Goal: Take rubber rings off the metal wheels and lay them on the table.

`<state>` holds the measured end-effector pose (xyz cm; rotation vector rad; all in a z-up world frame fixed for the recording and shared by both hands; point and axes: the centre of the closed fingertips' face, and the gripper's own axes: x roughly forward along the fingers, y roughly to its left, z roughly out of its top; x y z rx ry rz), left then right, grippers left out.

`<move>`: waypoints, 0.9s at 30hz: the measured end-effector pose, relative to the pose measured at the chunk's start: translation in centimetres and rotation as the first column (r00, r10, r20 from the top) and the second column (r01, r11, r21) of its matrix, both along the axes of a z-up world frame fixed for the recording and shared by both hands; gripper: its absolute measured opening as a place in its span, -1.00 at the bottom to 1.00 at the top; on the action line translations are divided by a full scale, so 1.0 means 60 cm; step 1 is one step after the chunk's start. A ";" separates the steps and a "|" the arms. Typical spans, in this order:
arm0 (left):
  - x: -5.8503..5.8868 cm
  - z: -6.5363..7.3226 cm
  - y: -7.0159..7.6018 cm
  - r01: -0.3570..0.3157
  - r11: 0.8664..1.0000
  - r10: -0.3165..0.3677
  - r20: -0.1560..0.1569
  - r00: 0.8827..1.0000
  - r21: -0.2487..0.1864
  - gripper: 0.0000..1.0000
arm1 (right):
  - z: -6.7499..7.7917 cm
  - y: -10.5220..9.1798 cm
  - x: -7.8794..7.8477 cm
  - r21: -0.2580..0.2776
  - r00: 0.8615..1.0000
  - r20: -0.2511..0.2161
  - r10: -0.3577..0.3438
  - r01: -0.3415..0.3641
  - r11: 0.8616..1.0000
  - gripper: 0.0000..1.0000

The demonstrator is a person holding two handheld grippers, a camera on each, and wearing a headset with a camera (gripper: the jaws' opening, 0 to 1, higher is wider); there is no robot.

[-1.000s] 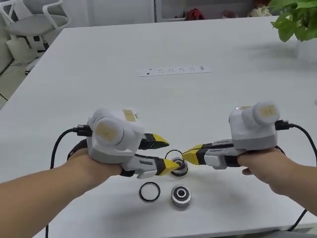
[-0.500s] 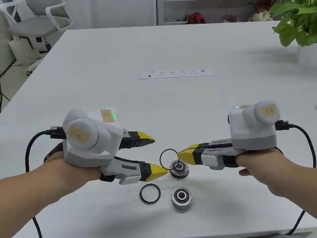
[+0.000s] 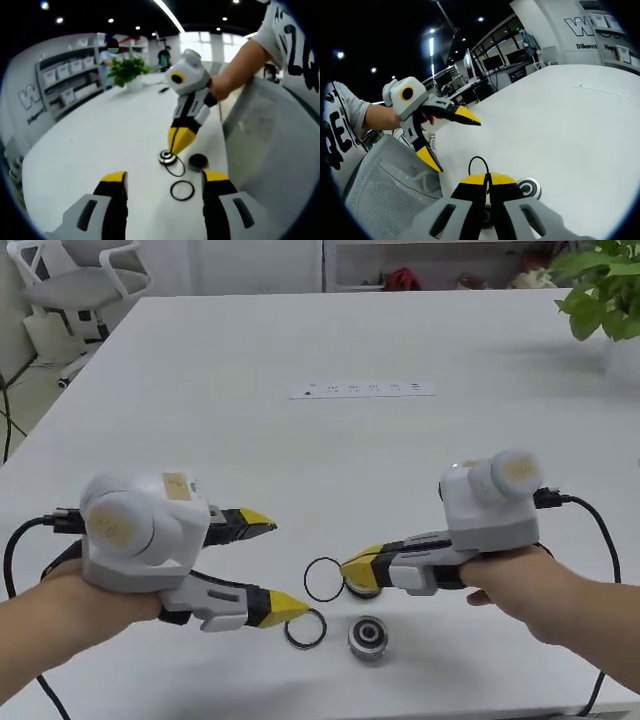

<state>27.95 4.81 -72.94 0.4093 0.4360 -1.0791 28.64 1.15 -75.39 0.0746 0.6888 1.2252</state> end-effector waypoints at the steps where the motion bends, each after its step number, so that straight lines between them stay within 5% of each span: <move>1: -0.002 -0.001 0.004 -0.006 1.000 0.006 -0.003 1.000 0.000 0.22 | -0.003 0.001 -0.002 -0.005 1.000 -0.005 0.007 -0.007 1.000 -1.00; 27: -0.020 -0.023 0.041 -0.063 0.998 0.063 -0.033 0.997 0.003 0.22 | -0.070 0.032 -0.026 -0.137 0.995 -0.070 0.064 -0.073 0.988 -1.00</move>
